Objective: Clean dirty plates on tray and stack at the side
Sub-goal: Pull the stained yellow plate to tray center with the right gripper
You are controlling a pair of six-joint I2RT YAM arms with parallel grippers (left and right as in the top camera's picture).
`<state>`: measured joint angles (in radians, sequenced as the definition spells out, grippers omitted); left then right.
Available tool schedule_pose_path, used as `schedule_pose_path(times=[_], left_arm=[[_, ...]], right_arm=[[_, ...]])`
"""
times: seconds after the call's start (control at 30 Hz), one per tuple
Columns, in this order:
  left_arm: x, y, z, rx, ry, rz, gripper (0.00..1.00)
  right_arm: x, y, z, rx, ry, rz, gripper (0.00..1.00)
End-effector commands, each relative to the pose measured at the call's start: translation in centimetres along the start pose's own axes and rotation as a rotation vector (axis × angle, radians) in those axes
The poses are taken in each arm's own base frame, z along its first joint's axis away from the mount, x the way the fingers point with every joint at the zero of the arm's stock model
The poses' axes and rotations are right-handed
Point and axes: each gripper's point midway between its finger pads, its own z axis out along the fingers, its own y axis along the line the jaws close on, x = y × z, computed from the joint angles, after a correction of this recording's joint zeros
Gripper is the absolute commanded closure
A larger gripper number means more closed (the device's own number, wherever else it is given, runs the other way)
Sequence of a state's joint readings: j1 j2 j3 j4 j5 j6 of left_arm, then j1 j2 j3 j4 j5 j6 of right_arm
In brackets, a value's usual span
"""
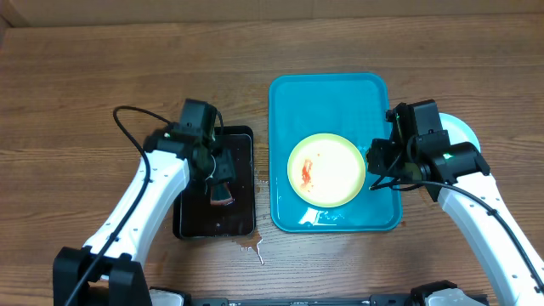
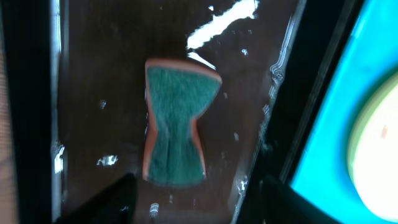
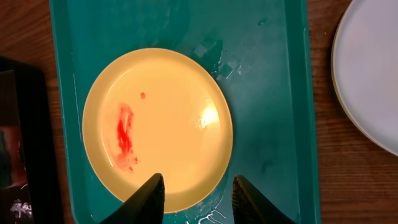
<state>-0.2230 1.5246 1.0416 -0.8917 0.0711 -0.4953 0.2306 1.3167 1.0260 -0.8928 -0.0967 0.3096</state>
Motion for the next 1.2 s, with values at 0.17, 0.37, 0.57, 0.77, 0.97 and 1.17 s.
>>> schedule_pose_path(times=[0.17, 0.37, 0.57, 0.77, 0.97, 1.17], left_arm=[[0.4, 1.3, 4.4, -0.053, 0.013, 0.002, 0.50], [1.3, 1.6, 7.3, -0.081, 0.110, -0.005, 0.94], [0.5, 1.3, 5.1, -0.102, 0.118, -0.006, 0.96], [-2.2, 0.7, -0.2, -0.146, 0.072, 0.056, 0.96], [-4.2, 0.2, -4.5, -0.172, 0.030, 0.085, 0.96], [-4.4, 0.0, -4.9, -0.169, 0.024, 0.084, 0.96]], right_arm=[[-0.5, 0.2, -0.4, -0.001, -0.022, -0.013, 0.63], [-0.4, 0.2, -0.4, 0.000, -0.018, -0.013, 0.62], [-0.4, -0.3, -0.4, 0.024, -0.019, -0.004, 0.65], [-2.0, -4.5, -1.0, 0.193, -0.101, 0.159, 0.69], [-1.3, -3.5, -0.6, 0.089, -0.036, 0.098, 0.68], [-0.1, -2.6, 0.2, 0.033, 0.038, 0.032, 0.68]])
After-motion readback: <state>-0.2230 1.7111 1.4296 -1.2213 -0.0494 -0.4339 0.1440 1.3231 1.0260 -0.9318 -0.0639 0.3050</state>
